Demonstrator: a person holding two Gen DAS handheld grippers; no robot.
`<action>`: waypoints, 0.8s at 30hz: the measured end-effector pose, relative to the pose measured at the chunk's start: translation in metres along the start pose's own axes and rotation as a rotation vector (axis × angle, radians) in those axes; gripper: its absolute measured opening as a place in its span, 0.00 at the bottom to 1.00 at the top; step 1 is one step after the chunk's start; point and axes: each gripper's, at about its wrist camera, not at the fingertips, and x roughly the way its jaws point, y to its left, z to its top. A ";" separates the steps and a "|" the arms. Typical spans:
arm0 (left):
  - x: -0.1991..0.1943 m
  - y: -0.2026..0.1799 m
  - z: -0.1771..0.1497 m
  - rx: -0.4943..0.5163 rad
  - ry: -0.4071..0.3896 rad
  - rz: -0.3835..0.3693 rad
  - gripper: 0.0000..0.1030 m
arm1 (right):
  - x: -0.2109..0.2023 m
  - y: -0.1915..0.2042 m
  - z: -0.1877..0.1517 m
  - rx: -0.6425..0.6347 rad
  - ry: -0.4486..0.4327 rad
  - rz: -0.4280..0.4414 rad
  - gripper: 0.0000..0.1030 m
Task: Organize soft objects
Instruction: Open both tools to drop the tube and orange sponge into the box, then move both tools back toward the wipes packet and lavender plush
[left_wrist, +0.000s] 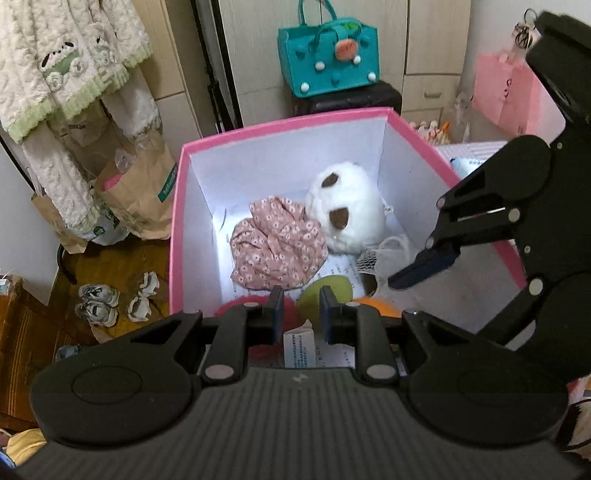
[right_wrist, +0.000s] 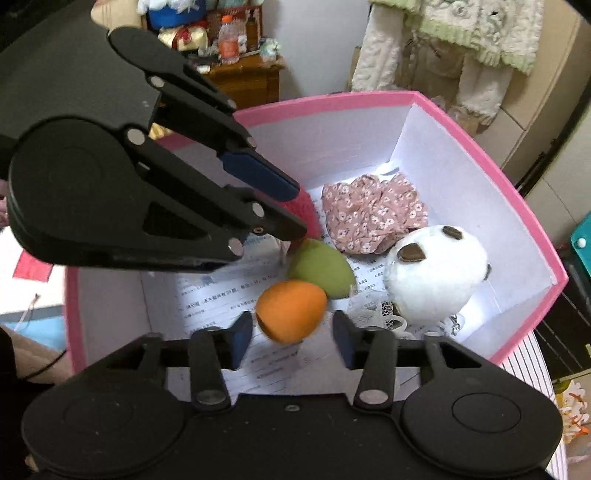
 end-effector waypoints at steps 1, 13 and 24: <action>-0.004 0.000 -0.001 -0.002 -0.003 -0.003 0.20 | -0.007 0.001 -0.003 0.007 -0.019 -0.008 0.58; -0.055 -0.003 -0.016 -0.019 -0.014 -0.019 0.55 | -0.082 0.005 -0.038 0.185 -0.201 -0.039 0.58; -0.120 -0.018 -0.033 0.011 -0.032 -0.028 0.62 | -0.131 0.038 -0.061 0.209 -0.268 -0.051 0.63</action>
